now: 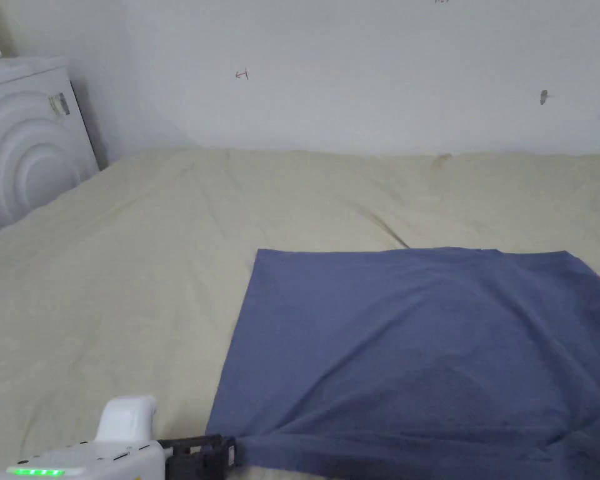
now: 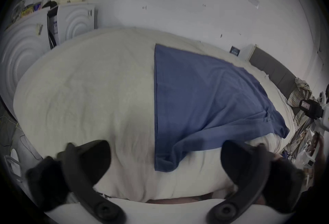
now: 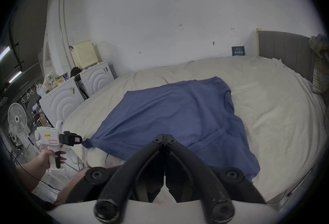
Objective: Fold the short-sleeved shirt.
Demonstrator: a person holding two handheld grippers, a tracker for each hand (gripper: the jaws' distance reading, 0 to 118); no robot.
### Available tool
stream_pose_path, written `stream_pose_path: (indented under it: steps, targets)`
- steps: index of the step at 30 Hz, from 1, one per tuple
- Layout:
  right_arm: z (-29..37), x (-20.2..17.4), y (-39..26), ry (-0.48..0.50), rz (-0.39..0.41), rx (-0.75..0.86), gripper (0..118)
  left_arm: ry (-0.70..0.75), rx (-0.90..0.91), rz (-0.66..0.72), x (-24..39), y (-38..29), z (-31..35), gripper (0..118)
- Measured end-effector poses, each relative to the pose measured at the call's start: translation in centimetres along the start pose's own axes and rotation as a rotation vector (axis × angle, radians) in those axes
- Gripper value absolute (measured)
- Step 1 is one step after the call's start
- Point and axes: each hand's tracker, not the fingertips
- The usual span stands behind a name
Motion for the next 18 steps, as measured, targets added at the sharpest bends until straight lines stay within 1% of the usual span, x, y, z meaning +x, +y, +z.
stream_pose_path:
  steps: [1, 3, 4, 5, 6, 7, 8, 9, 10, 11, 12, 15, 17, 18]
  targets:
    - [0.0, 0.0, -0.1, 0.0, -0.001, -0.007, 0, 0.021, 0.034, -0.004, 0.0, -0.4, 0.5, 115]
    - [-0.1, 0.1, -0.3, -0.001, 0.002, -0.021, 0, 0.065, -0.008, -0.028, 0.1, -0.4, -0.9, 116]
    - [-0.2, 0.0, -0.4, -0.002, 0.008, -0.029, 0, 0.065, -0.023, -0.027, 0.2, -0.4, -1.4, 116]
    - [-0.4, 0.0, -0.5, -0.002, 0.008, -0.039, 0, 0.047, -0.038, -0.025, -0.5, -0.5, -0.4, 111]
    - [-0.5, 0.1, -0.5, -0.003, 0.007, -0.046, 0, 0.027, -0.041, -0.022, -0.5, -0.6, -0.3, 93]
    - [-0.6, 0.2, -0.5, -0.002, 0.004, -0.052, 0, 0.012, -0.028, -0.027, -0.4, -0.6, 0.0, 55]
    - [-0.6, 0.2, -0.5, -0.003, 0.002, -0.054, 0, 0.016, -0.017, -0.041, -0.1, -0.6, 0.1, 1]
    - [-0.6, 0.3, -0.5, -0.006, -0.003, -0.055, 0, 0.04, 0.015, -0.088, 0.4, -0.9, -0.5, 1]
    - [-0.6, 0.4, -0.5, -0.009, -0.007, -0.055, 0, 0.016, 0.029, -0.121, 0.9, -1.1, -0.5, 1]
    - [-0.6, 0.5, -0.4, -0.011, -0.01, -0.053, 0, -0.022, -0.012, -0.123, 1.0, -1.0, -0.8, 1]
    - [-0.7, 0.8, -0.3, -0.015, -0.015, -0.052, 0, -0.026, -0.032, -0.137, 1.2, -1.0, -1.2, 1]
    - [-0.2, 1.9, 0.0, -0.033, -0.023, -0.028, 0, 0.035, 0.022, -0.214, 2.3, -1.0, -1.2, 1]
    - [0.1, 3.4, 0.1, -0.064, -0.025, -0.026, 0, 0.027, 0.022, -0.196, 2.3, -1.0, -0.6, 1]
    - [0.3, 4.2, 0.1, -0.095, -0.026, -0.037, 0, 0.022, 0.02, -0.182, 2.2, -1.0, -0.4, 1]
